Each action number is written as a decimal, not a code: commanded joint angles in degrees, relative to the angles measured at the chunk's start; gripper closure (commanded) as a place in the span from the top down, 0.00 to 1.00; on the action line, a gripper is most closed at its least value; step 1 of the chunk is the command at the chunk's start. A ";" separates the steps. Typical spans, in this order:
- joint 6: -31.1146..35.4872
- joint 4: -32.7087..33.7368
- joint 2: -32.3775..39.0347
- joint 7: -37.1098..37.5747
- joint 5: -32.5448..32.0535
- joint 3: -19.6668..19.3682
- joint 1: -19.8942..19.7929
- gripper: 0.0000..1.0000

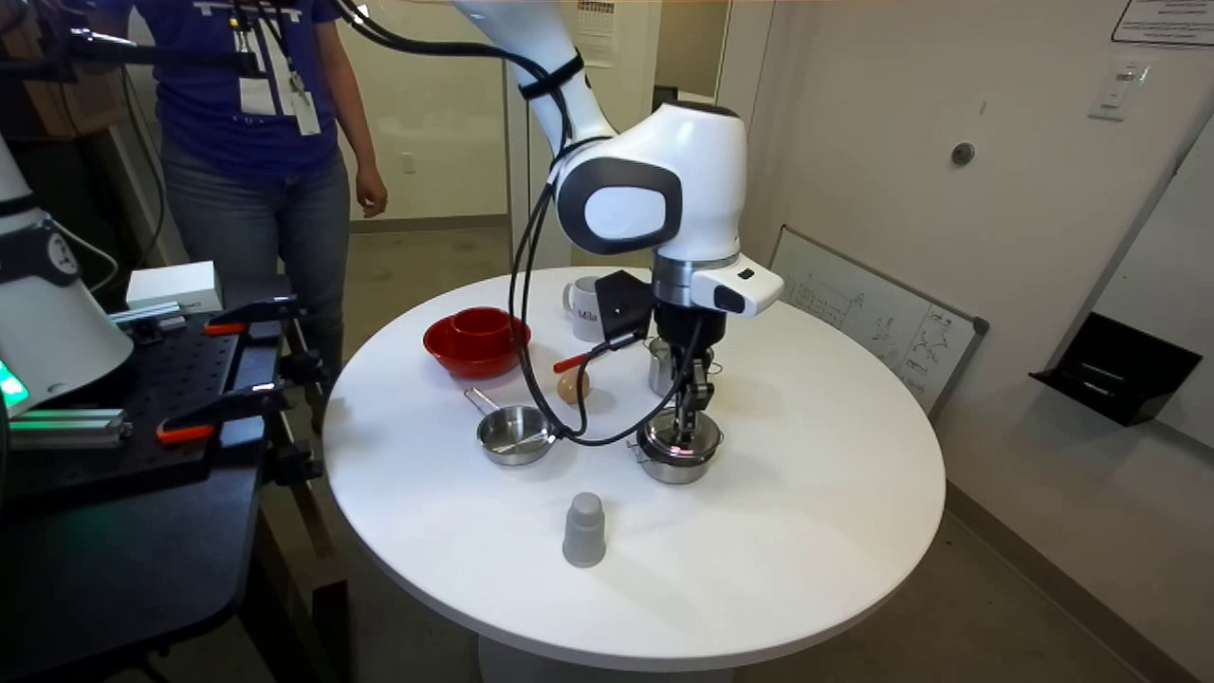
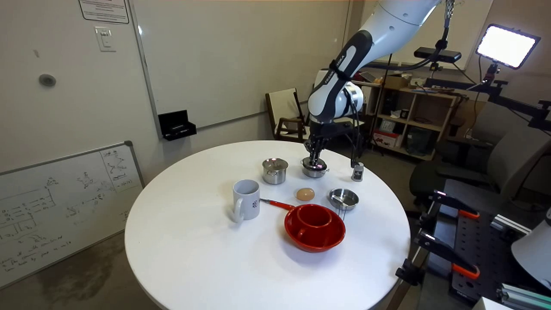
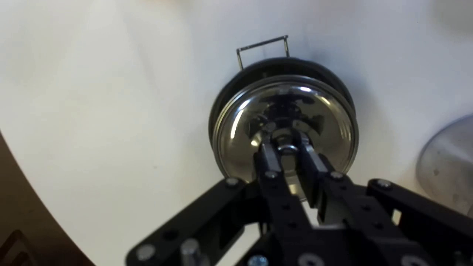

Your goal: Take the lid off the silver pot

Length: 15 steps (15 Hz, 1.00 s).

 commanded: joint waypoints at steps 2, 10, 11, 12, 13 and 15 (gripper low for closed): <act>-0.10 -4.77 -6.10 0.53 -0.10 -0.91 1.50 0.05; -6.75 -2.92 -7.71 -8.49 0.38 5.69 -0.63 0.05; -7.72 -2.35 -7.25 -10.05 0.57 6.64 -0.90 0.05; -9.18 -1.90 -6.84 -11.46 0.76 7.50 -1.12 0.05; -10.47 -1.56 -6.66 -12.61 0.89 8.13 -1.25 0.05; -13.56 -0.97 -6.11 -14.03 0.86 8.60 -1.03 0.05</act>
